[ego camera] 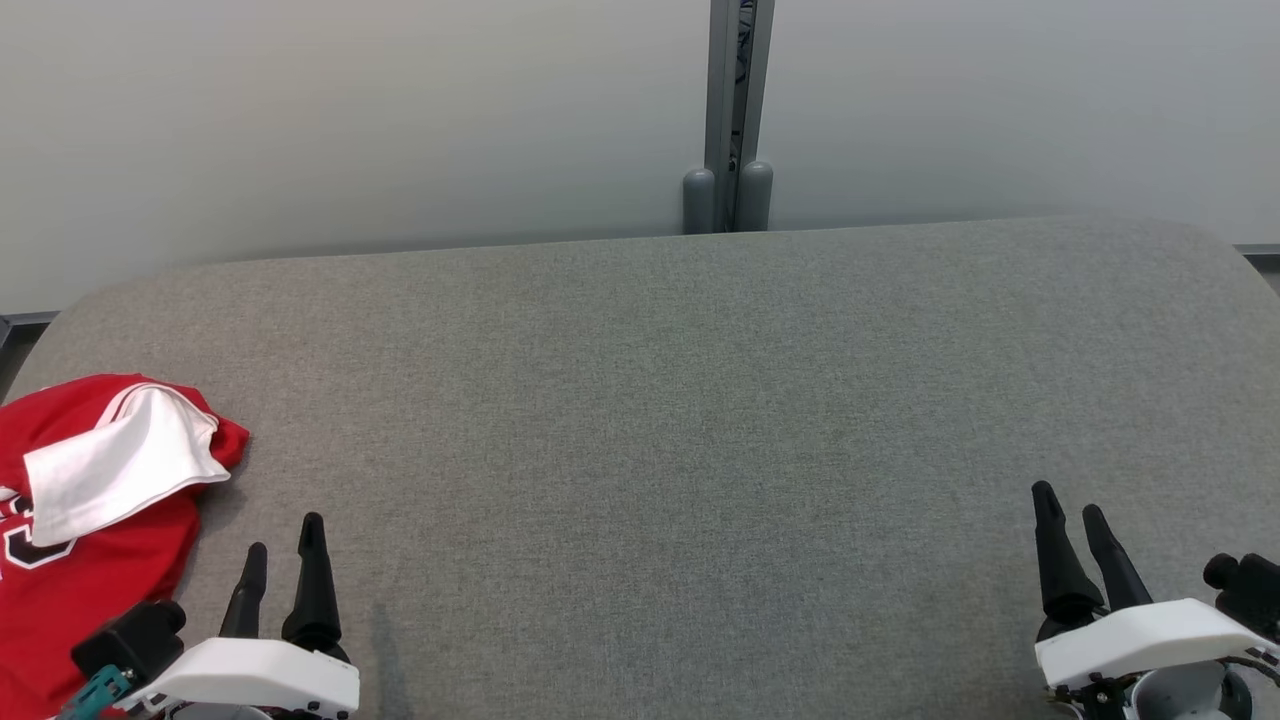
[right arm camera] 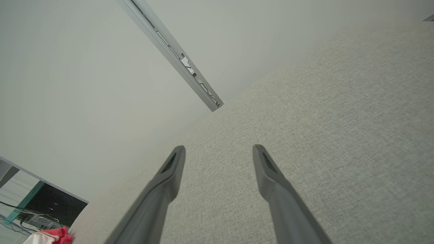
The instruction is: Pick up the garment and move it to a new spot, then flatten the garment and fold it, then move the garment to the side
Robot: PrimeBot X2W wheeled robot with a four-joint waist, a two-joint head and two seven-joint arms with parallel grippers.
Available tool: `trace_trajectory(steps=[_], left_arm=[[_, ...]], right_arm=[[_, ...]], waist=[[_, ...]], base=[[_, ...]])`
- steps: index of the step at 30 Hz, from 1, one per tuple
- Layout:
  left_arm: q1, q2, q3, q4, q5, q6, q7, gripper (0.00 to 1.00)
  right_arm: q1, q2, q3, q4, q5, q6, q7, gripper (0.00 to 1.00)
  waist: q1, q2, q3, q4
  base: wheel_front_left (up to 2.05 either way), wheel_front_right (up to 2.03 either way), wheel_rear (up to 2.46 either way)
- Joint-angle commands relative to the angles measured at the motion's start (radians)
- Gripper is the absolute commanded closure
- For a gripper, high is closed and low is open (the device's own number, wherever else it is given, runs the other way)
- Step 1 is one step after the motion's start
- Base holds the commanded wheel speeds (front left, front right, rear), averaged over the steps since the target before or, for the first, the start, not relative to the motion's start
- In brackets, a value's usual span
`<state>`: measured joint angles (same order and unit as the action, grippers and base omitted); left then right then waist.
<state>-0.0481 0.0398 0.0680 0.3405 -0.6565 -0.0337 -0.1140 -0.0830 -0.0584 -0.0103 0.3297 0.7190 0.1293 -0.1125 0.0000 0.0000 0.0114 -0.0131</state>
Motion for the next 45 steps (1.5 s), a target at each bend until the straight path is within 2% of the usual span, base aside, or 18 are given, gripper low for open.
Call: trace_trajectory(steps=[1,19,25,45], left_arm=[[-0.006,0.008,-0.002,-0.005,0.044,0.009,-0.01,0.0],[0.003,0.023,-0.037,0.023,0.259,0.054,-0.056,0.0],[0.006,0.032,-0.049,0.043,0.326,0.083,-0.07,0.0],[0.012,0.039,-0.071,0.026,0.483,0.131,-0.113,0.0]], right_arm=[[-0.019,-0.01,0.007,-0.02,-0.042,0.001,-0.012,0.0],[-0.011,-0.005,0.036,-0.015,-0.268,0.002,-0.058,0.0],[-0.011,-0.002,0.03,0.0,-0.342,0.002,-0.071,0.0],[-0.019,0.004,0.005,0.011,-0.53,0.002,-0.116,0.0]], waist=[[0.0,0.0,0.001,0.0],[0.0,0.0,-0.007,0.001],[0.0,0.0,-0.005,0.002],[0.0,0.0,0.0,0.0]], base=[[0.0,0.0,0.0],[0.0,0.0,0.0],[0.0,0.0,0.0],[0.0,0.0,0.0]])
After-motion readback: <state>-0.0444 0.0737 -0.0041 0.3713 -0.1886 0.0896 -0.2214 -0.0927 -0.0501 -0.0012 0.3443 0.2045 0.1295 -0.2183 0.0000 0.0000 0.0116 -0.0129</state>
